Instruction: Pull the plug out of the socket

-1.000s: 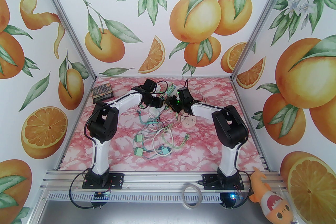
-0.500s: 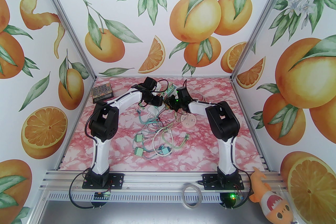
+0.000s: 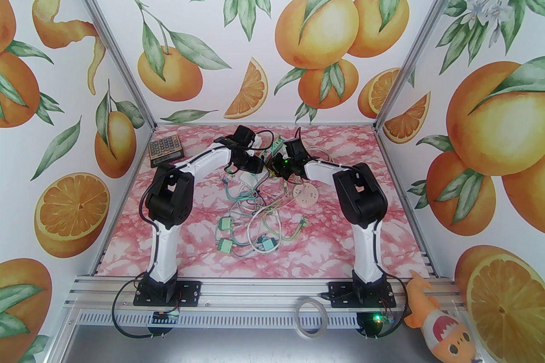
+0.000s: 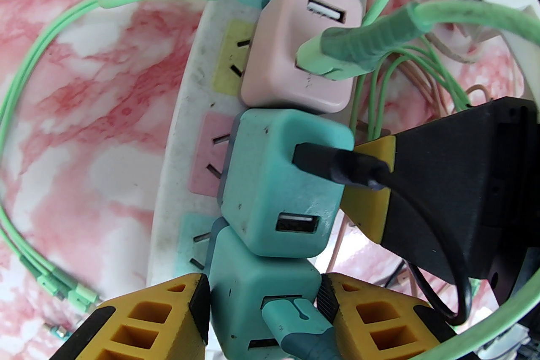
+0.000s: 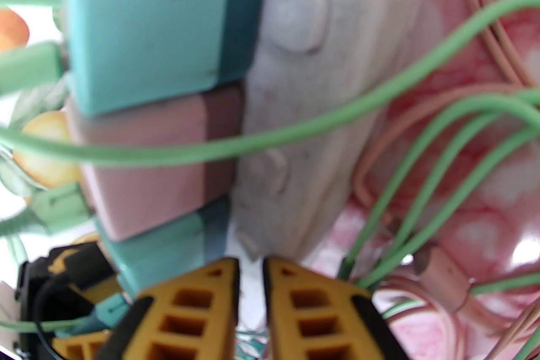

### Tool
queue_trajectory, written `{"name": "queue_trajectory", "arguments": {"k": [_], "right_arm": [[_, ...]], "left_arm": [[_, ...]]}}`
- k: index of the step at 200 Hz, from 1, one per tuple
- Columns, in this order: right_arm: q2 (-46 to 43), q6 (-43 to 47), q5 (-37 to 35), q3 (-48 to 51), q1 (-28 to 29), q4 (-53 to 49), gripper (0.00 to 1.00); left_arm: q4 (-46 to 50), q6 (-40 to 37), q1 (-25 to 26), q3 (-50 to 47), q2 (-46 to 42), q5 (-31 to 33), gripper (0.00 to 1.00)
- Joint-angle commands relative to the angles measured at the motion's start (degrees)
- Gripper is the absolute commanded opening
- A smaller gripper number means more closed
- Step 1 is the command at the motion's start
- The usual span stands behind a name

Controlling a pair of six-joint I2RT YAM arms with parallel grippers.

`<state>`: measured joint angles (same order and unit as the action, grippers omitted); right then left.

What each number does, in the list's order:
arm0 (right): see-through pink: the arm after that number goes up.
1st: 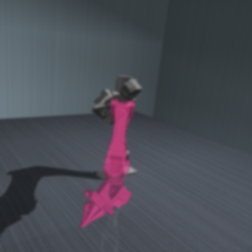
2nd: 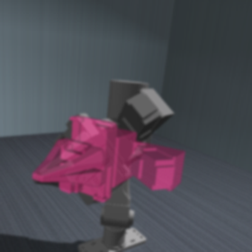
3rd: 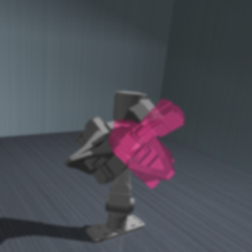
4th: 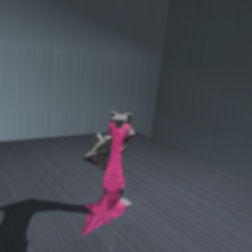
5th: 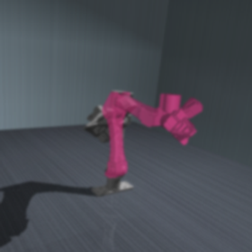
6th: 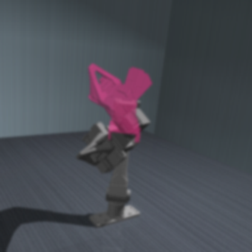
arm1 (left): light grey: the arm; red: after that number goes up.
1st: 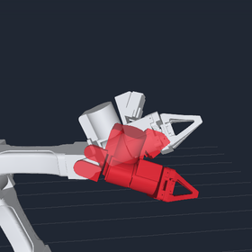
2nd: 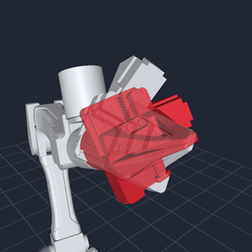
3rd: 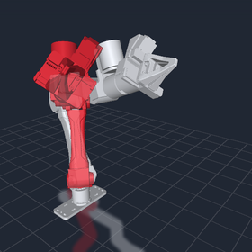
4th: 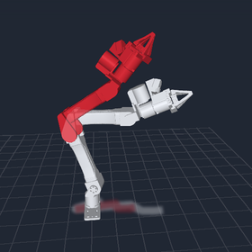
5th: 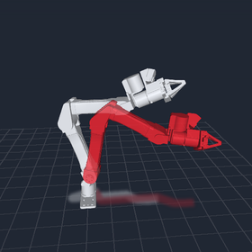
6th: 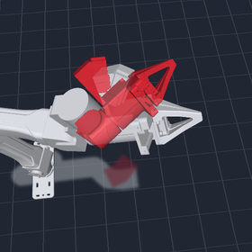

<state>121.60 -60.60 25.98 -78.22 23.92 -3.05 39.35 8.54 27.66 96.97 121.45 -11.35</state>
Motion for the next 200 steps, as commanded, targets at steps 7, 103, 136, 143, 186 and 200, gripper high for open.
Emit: {"name": "queue_trajectory", "arguments": {"k": [7, 103, 136, 143, 186, 200], "right_arm": [[1.0, 2.2, -1.9, 1.2, -0.3, -7.4, 0.19], [0.1, 1.4, -1.0, 2.2, 0.1, -7.1, 0.21], [1.5, -0.4, 0.4, 2.1, 0.2, -1.0, 0.23], [1.5, -0.6, 0.5, 2.1, 0.1, -0.1, 0.25], [2.9, -2.2, 2.0, 1.5, 0.1, 3.7, 0.30], [4.0, -2.4, 1.8, 1.0, 0.1, 3.0, 0.30]], "left_arm": [[1.5, -0.9, -0.1, 1.9, 1.3, 0.9, 0.47], [2.0, 1.5, -2.7, 2.1, -4.4, -0.3, 0.53], [1.8, 3.1, -3.7, -0.2, -9.0, -0.9, 0.58], [1.4, 3.6, -3.9, -1.0, -10.2, -1.2, 0.58], [0.3, 4.8, -4.8, -4.9, -15.1, -2.6, 0.57], [0.2, 4.3, -4.7, -5.8, -15.7, -3.1, 0.56]]}}
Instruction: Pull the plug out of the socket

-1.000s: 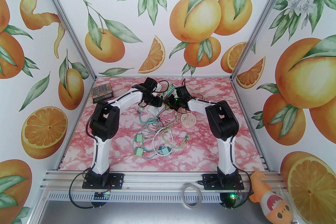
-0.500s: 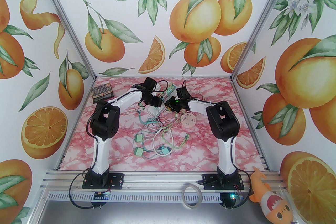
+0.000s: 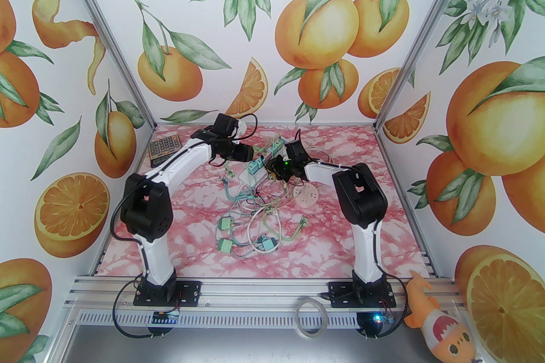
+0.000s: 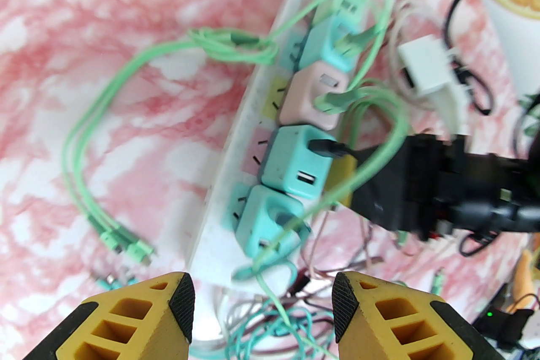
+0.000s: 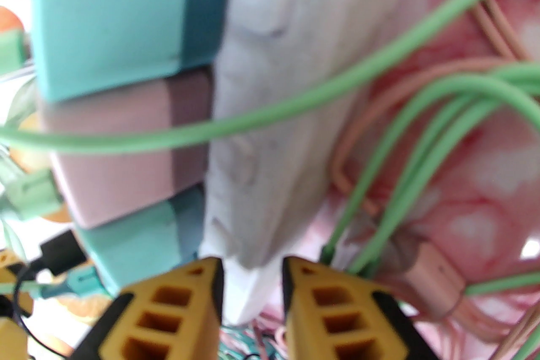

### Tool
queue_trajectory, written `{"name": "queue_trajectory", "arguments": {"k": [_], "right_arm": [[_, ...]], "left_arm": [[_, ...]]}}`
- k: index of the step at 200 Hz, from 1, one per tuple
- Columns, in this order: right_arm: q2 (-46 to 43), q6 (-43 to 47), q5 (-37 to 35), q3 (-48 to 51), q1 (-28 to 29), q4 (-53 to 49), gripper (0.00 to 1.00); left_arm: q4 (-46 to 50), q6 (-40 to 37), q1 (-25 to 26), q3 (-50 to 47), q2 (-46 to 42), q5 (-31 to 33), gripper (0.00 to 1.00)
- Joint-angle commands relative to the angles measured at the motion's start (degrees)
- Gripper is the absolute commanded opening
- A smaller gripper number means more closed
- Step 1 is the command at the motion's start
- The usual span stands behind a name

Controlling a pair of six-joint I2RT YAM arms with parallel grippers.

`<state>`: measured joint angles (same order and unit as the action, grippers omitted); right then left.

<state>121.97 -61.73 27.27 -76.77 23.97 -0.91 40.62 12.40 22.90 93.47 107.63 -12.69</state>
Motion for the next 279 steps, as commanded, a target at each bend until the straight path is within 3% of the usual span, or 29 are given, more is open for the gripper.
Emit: {"name": "queue_trajectory", "arguments": {"k": [1, 41, 84, 111, 144, 197, 279], "right_arm": [[3.7, -1.3, 0.5, -0.5, 0.1, 0.8, 0.30], [5.5, 0.5, -1.8, -1.7, 0.1, -5.0, 0.23], [4.8, 1.1, -1.7, -0.7, 0.0, -5.2, 0.24], [4.4, 1.3, -1.6, -0.5, 0.0, -5.2, 0.24], [4.1, 1.9, -1.5, -0.4, 0.0, -5.8, 0.24], [4.2, 1.9, -1.0, -0.1, 0.0, -5.6, 0.24], [4.3, 1.6, -0.8, -0.3, 0.1, -5.3, 0.24]], "left_arm": [[-1.1, 0.4, 0.0, -2.4, -1.9, -1.8, 0.56], [-1.4, -0.2, 0.8, -4.1, -1.9, -2.5, 0.50], [-2.0, -1.2, 3.1, -3.9, 0.0, 0.3, 0.49], [-3.1, -0.8, 1.1, -3.7, 1.0, 2.8, 0.48], [-4.9, -0.6, -2.4, -2.8, 2.0, -0.2, 0.48], [-2.1, -4.3, -2.4, 1.7, 7.6, -1.6, 0.49], [-2.6, -2.0, -2.4, 5.5, 5.2, -0.8, 0.51]]}}
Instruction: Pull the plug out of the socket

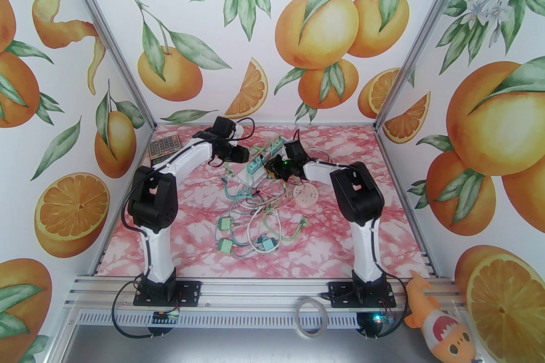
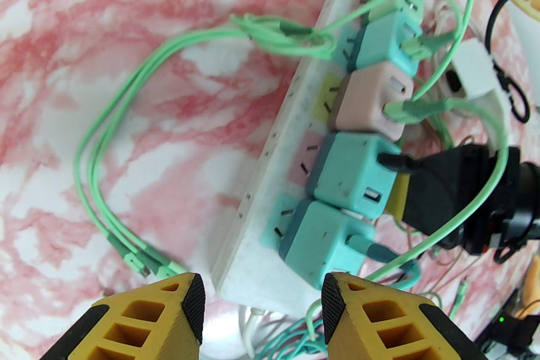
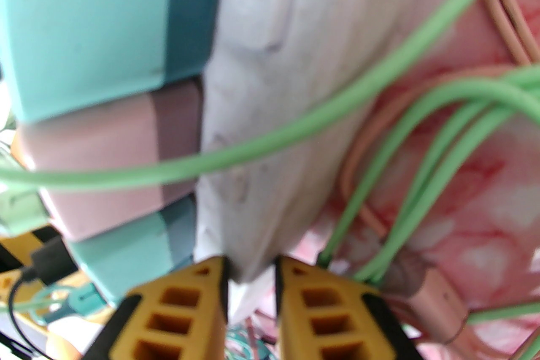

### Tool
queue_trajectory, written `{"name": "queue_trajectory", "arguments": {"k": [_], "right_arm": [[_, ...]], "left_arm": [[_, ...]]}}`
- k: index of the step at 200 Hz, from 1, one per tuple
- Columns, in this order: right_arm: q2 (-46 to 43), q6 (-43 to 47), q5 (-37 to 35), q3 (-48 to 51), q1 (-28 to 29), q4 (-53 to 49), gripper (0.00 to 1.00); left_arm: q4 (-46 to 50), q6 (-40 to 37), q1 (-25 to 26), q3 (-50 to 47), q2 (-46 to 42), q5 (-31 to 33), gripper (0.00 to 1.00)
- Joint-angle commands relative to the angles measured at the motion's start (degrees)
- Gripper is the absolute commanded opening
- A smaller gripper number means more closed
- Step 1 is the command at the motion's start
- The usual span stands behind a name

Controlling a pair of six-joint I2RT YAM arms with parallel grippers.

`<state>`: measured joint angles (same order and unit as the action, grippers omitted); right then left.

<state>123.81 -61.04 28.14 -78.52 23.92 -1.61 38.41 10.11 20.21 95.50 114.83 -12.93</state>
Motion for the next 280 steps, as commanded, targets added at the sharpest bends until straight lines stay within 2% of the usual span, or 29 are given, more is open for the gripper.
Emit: {"name": "queue_trajectory", "arguments": {"k": [1, 54, 82, 112, 173, 280], "right_arm": [[2.5, 0.9, -1.7, 1.5, 0.1, -4.6, 0.24], [2.8, 0.8, -1.4, 1.5, 0.2, -4.3, 0.24], [2.7, 0.8, -1.2, 1.4, 0.2, -4.4, 0.24], [2.7, 0.8, -1.3, 1.4, 0.2, -4.5, 0.24], [2.8, 0.7, -1.2, 1.4, 0.3, -4.2, 0.24], [2.8, 0.6, -1.3, 1.7, 0.6, -4.3, 0.25]], "left_arm": [[-0.3, 0.3, 0.3, 3.6, -1.9, -0.6, 0.51], [4.3, -2.1, -0.5, 10.3, 2.9, -0.3, 0.52], [4.8, -3.1, -2.6, 10.6, 6.1, -5.6, 0.51], [6.7, -6.4, -2.5, 10.1, 7.7, -10.9, 0.51], [5.1, -8.0, -2.5, 2.2, 3.3, -19.2, 0.51], [2.5, -7.9, 0.6, -0.1, 3.6, -16.7, 0.54]]}}
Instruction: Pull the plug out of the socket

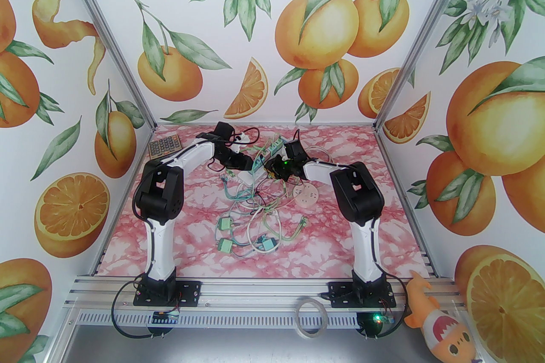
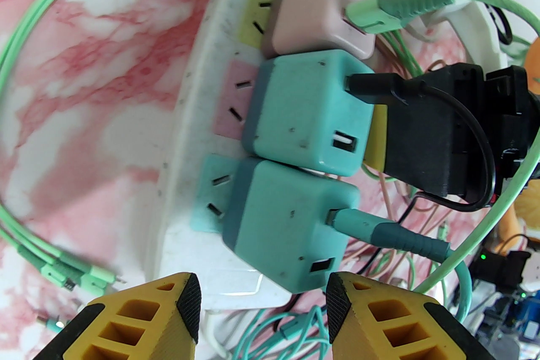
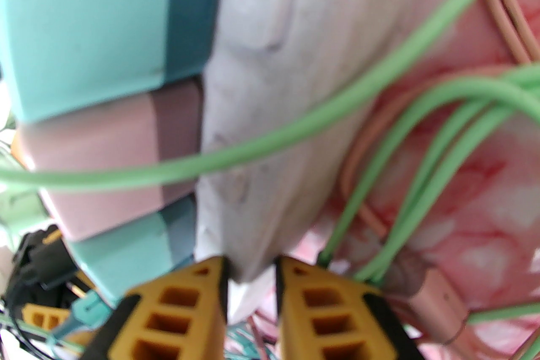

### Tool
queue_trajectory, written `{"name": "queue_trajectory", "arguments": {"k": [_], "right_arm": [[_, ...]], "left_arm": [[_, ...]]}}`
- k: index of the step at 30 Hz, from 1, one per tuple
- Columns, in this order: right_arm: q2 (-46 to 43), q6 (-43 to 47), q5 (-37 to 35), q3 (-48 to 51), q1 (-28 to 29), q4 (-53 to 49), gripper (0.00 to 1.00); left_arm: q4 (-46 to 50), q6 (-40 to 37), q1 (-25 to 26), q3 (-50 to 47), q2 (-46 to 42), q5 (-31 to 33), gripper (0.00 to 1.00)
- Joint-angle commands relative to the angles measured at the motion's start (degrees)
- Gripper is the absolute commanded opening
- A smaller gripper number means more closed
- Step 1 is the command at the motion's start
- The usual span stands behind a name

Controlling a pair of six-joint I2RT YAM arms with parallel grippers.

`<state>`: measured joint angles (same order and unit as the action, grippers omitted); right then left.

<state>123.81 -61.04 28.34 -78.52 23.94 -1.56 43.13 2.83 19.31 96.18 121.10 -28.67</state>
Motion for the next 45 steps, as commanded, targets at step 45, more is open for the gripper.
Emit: {"name": "queue_trajectory", "arguments": {"k": [45], "right_arm": [[5.5, 1.2, -4.5, -2.2, 0.6, -13.4, 0.26]], "left_arm": [[-8.6, -3.7, 9.8, -5.1, -9.6, 22.2, 0.18]]}}
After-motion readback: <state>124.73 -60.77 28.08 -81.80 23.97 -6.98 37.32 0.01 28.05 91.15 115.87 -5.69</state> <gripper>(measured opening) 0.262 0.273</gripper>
